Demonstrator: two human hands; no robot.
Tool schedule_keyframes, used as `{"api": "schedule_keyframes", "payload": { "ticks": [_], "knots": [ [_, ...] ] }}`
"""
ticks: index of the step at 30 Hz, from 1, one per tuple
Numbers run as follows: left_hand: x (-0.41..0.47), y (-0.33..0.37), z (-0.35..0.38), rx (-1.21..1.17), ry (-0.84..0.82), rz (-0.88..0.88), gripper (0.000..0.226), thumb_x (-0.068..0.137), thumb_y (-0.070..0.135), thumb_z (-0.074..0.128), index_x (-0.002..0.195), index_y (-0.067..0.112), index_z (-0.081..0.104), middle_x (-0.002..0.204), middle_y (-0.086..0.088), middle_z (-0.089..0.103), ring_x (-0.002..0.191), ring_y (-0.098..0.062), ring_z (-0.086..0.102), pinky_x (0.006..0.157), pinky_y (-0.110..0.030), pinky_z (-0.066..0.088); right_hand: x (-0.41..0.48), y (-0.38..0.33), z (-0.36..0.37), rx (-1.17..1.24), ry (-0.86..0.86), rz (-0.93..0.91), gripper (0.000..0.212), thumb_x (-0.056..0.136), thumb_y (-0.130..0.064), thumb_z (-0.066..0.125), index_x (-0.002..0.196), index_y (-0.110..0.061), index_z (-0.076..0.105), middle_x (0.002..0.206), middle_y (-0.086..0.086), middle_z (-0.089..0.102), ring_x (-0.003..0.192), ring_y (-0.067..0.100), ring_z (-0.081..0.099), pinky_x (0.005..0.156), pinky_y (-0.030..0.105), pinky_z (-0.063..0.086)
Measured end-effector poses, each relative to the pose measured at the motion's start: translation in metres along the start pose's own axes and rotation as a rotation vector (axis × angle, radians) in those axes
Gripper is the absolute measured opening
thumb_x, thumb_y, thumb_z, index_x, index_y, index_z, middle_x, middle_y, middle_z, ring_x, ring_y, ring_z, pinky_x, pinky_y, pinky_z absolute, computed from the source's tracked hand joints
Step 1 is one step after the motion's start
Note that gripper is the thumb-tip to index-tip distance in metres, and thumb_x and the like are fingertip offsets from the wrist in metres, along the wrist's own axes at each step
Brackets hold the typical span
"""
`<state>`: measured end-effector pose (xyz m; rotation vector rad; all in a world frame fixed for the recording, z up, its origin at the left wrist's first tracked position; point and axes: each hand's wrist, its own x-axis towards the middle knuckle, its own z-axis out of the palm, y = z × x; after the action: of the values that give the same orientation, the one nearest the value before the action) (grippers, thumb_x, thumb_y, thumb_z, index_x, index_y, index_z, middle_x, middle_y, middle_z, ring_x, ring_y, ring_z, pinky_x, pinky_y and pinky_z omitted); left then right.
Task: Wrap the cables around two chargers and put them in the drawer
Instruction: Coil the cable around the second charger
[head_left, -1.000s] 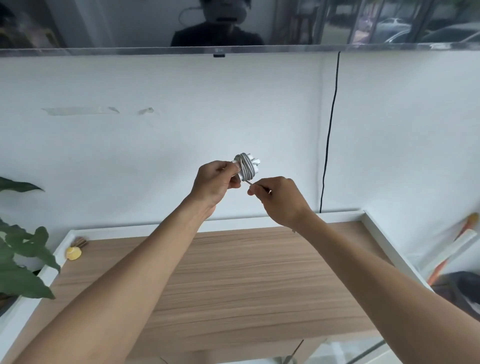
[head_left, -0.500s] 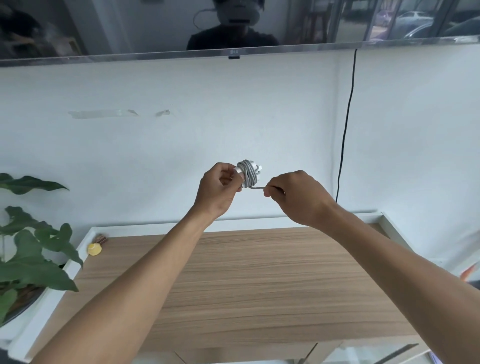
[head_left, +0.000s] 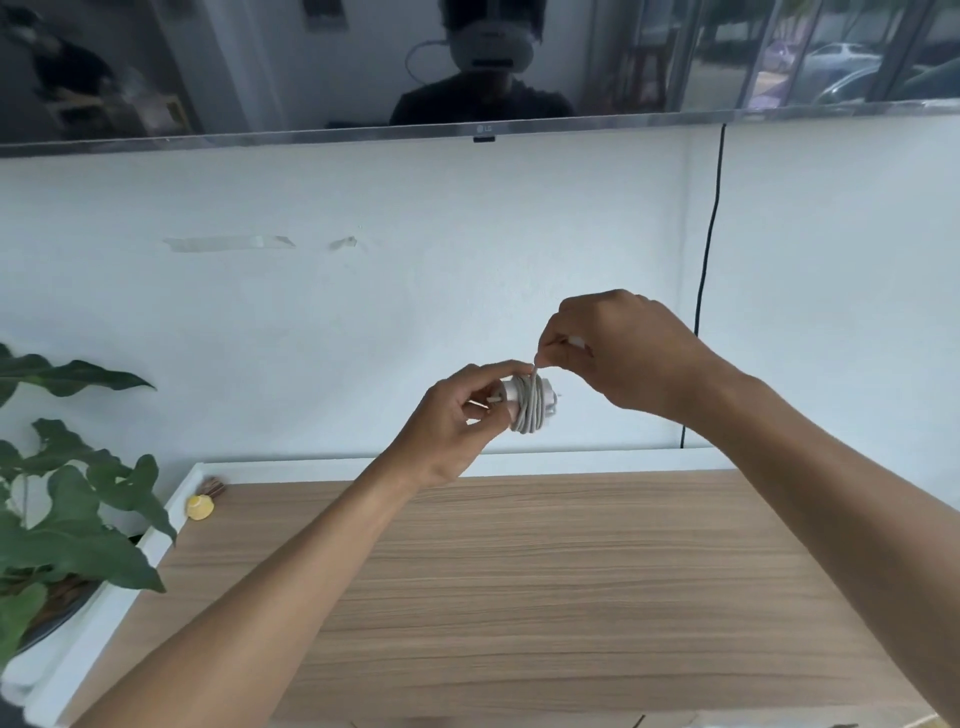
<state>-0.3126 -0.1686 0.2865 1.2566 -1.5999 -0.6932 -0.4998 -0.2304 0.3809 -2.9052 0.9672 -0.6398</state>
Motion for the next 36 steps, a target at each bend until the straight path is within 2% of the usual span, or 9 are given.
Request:
{"api": "schedule_keyframes", "payload": {
  "ticks": [4, 6, 10, 14, 17, 22, 29, 31, 36],
  "knots": [
    [-0.010, 0.010, -0.003, -0.203, -0.140, -0.029, 0.036, 0.090, 0.020, 0.057, 0.122, 0.034, 0.062, 0.120, -0.032, 0.057, 0.115, -0.045, 0.053, 0.101, -0.050, 0.047, 0.006, 0.007, 0.004, 0.410, -0.035, 0.120, 0.008, 0.086, -0.029, 0.069, 0.080, -0.025, 0.073, 0.074, -0.012, 0.064, 0.065, 0.009, 0.055, 0.060, 0.021, 0.044],
    [-0.012, 0.013, -0.007, -0.244, -0.161, -0.029, 0.037, 0.092, 0.015, 0.055, 0.128, 0.024, 0.057, 0.119, -0.035, 0.055, 0.111, -0.045, 0.055, 0.097, -0.046, 0.049, 0.004, 0.011, 0.012, 0.545, -0.072, 0.191, 0.010, 0.086, -0.031, 0.069, 0.079, -0.025, 0.073, 0.063, -0.015, 0.063, 0.057, 0.006, 0.053, 0.051, 0.014, 0.041],
    [-0.015, 0.012, -0.012, -0.338, -0.171, -0.058, 0.060, 0.092, 0.008, 0.053, 0.145, 0.028, 0.034, 0.096, -0.016, 0.056, 0.093, -0.025, 0.058, 0.091, -0.038, 0.053, -0.004, 0.016, 0.031, 0.739, -0.173, 0.240, 0.016, 0.088, -0.034, 0.064, 0.085, -0.022, 0.074, 0.062, -0.017, 0.064, 0.059, 0.008, 0.055, 0.060, 0.021, 0.047],
    [-0.018, 0.007, -0.006, -0.313, -0.180, -0.042, 0.041, 0.095, 0.018, 0.054, 0.134, 0.031, 0.055, 0.118, -0.027, 0.057, 0.108, -0.030, 0.058, 0.098, -0.052, 0.046, -0.008, 0.019, 0.040, 0.764, -0.127, 0.307, 0.013, 0.088, -0.033, 0.066, 0.084, -0.024, 0.073, 0.053, -0.015, 0.056, 0.057, 0.013, 0.048, 0.057, 0.017, 0.041],
    [-0.019, 0.005, 0.000, -0.376, -0.155, -0.068, 0.039, 0.091, 0.028, 0.057, 0.129, 0.032, 0.059, 0.125, -0.030, 0.054, 0.112, -0.036, 0.055, 0.097, -0.050, 0.048, -0.008, 0.021, 0.043, 0.809, -0.059, 0.353, 0.009, 0.086, -0.028, 0.069, 0.082, -0.022, 0.073, 0.060, -0.012, 0.060, 0.055, 0.015, 0.049, 0.061, 0.027, 0.044],
    [-0.018, 0.006, 0.008, -0.538, -0.075, -0.096, 0.037, 0.091, 0.016, 0.055, 0.127, 0.026, 0.060, 0.109, -0.010, 0.060, 0.099, -0.021, 0.058, 0.083, -0.031, 0.051, -0.015, 0.019, 0.041, 1.096, 0.064, 0.381, 0.016, 0.095, -0.015, 0.057, 0.098, -0.009, 0.071, 0.077, -0.001, 0.065, 0.064, 0.015, 0.057, 0.063, 0.026, 0.050],
    [-0.017, 0.008, 0.010, -0.749, -0.021, -0.181, 0.039, 0.090, 0.011, 0.053, 0.127, 0.017, 0.060, 0.112, -0.012, 0.062, 0.094, -0.018, 0.063, 0.079, -0.029, 0.053, -0.027, 0.018, 0.045, 1.086, 0.130, 0.332, 0.023, 0.097, -0.007, 0.049, 0.103, -0.011, 0.070, 0.087, 0.002, 0.067, 0.078, 0.015, 0.061, 0.077, 0.029, 0.054],
    [-0.018, 0.009, 0.010, -0.832, -0.039, -0.203, 0.039, 0.089, 0.011, 0.051, 0.127, 0.015, 0.059, 0.109, -0.006, 0.067, 0.089, -0.017, 0.063, 0.078, -0.028, 0.054, -0.026, 0.022, 0.049, 1.202, 0.126, 0.364, 0.026, 0.097, -0.003, 0.048, 0.108, -0.011, 0.069, 0.094, 0.003, 0.065, 0.084, 0.015, 0.062, 0.082, 0.031, 0.054],
    [-0.019, 0.014, 0.010, -0.997, -0.085, -0.217, 0.050, 0.077, 0.024, 0.077, 0.125, 0.017, 0.063, 0.114, -0.003, 0.067, 0.091, -0.016, 0.065, 0.079, -0.028, 0.056, -0.028, 0.029, 0.070, 1.409, 0.051, 0.345, 0.032, 0.094, -0.007, 0.054, 0.123, -0.018, 0.062, 0.119, 0.009, 0.062, 0.104, 0.020, 0.063, 0.090, 0.035, 0.051]
  ]
}}
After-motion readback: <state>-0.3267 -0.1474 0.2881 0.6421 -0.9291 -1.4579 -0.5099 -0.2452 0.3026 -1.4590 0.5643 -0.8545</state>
